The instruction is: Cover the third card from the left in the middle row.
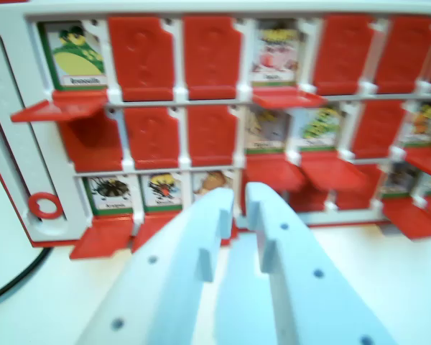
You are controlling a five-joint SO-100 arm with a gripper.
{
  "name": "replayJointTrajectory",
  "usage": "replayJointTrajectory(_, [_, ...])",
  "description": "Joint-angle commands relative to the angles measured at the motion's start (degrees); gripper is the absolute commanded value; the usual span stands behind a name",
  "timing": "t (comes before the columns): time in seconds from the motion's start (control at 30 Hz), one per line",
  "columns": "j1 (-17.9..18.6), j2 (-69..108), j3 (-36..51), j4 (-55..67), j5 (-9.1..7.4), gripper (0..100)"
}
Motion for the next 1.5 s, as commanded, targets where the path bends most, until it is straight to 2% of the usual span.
replayJointTrajectory(0.0, [1.8,21.9,2.2,9.6,-1.14,2])
replayJointTrajectory(0.07, [2.7,30.9,4.0,16.0,-1.32,2])
replayJointTrajectory(0.2, [4.1,43.9,4.6,27.7,0.26,2])
replayJointTrajectory(0.3, [5.4,52.7,6.8,32.4,-0.53,2])
replayJointTrajectory(0.33, [5.7,54.7,7.1,34.5,-0.88,2])
replayJointTrajectory(0.5, [7.1,54.8,2.0,42.6,0.00,2])
replayJointTrajectory(0.9, [6.8,54.8,1.3,39.3,-0.26,2])
replayJointTrajectory(1.03, [4.8,54.8,0.4,40.9,0.00,2])
replayJointTrajectory(1.2, [4.7,54.8,1.7,39.7,-0.70,2])
replayJointTrajectory(1.37, [4.7,54.8,2.3,36.8,0.00,2])
replayJointTrajectory(1.47, [4.6,54.8,2.4,36.7,-0.18,2])
